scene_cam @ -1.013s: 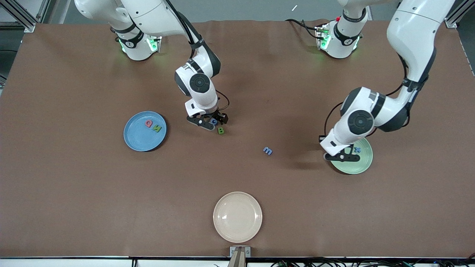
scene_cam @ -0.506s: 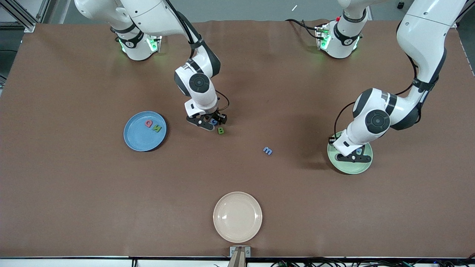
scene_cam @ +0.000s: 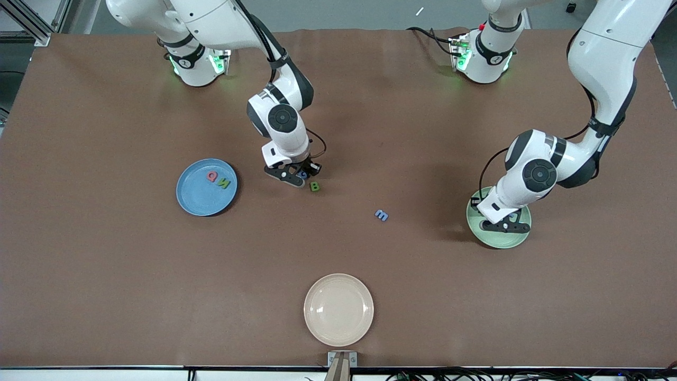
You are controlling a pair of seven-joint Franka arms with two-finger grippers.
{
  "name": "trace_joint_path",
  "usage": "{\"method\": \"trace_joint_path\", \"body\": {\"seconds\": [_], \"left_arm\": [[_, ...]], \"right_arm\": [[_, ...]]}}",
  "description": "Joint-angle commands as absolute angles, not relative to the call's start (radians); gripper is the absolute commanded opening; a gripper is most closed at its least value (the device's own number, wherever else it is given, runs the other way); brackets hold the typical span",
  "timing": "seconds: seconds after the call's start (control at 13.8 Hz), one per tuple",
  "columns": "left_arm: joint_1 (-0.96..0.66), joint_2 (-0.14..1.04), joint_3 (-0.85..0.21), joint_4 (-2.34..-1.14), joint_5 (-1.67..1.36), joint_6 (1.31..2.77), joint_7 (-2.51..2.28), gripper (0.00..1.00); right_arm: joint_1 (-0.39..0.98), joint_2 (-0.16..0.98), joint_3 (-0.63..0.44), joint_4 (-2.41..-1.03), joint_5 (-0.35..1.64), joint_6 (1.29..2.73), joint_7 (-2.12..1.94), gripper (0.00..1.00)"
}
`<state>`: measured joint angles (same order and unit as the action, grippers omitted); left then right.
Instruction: Sort uppercase to blue plate, lowercase to green plate
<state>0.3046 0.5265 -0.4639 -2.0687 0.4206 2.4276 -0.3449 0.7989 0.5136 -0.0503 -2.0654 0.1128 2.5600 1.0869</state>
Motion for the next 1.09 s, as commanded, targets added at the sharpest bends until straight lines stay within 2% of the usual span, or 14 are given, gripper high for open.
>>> {"method": "trace_joint_path", "body": {"seconds": [0.0,0.22,0.36,0.51,0.58,0.65,0.72,0.8,1.01], "left_arm": [[0.313,0.535,-0.472,-2.071,0.442,2.439,-0.334,0.13],[0.313,0.535,-0.472,-2.071,0.442,2.439,-0.334,0.14],[0.316,0.534,-0.472,-2.071,0.442,2.439,-0.331,0.20],[0.319,0.528,-0.472,-2.072,0.442,2.438,-0.331,0.36],[0.324,0.525,-0.474,-2.072,0.442,2.437,-0.331,0.53],[0.327,0.512,-0.474,-2.072,0.442,2.431,-0.331,0.84],[0.333,0.497,-0.476,-2.074,0.442,2.425,-0.325,0.95],[0.337,0.476,-0.488,-2.074,0.440,2.418,-0.313,0.99],[0.353,0.454,-0.547,-2.031,0.439,2.324,-0.313,0.99]], "right_arm": [[0.753,0.491,-0.058,-2.074,0.101,2.505,1.056,0.00],[0.727,0.431,-0.112,-2.071,0.101,2.392,0.948,0.00],[0.715,0.391,-0.175,-2.066,0.103,2.324,0.859,0.00],[0.713,0.356,-0.245,-2.069,0.101,2.266,0.754,0.00],[0.713,0.347,-0.285,-2.074,0.101,2.247,0.695,0.00],[0.712,0.338,-0.326,-2.080,0.101,2.243,0.630,0.00],[0.710,0.336,-0.353,-2.094,0.101,2.243,0.592,0.01],[0.710,0.330,-0.385,-2.112,0.101,2.250,0.566,0.01],[0.669,0.328,-0.411,-2.157,0.101,2.276,0.483,0.01]]}}
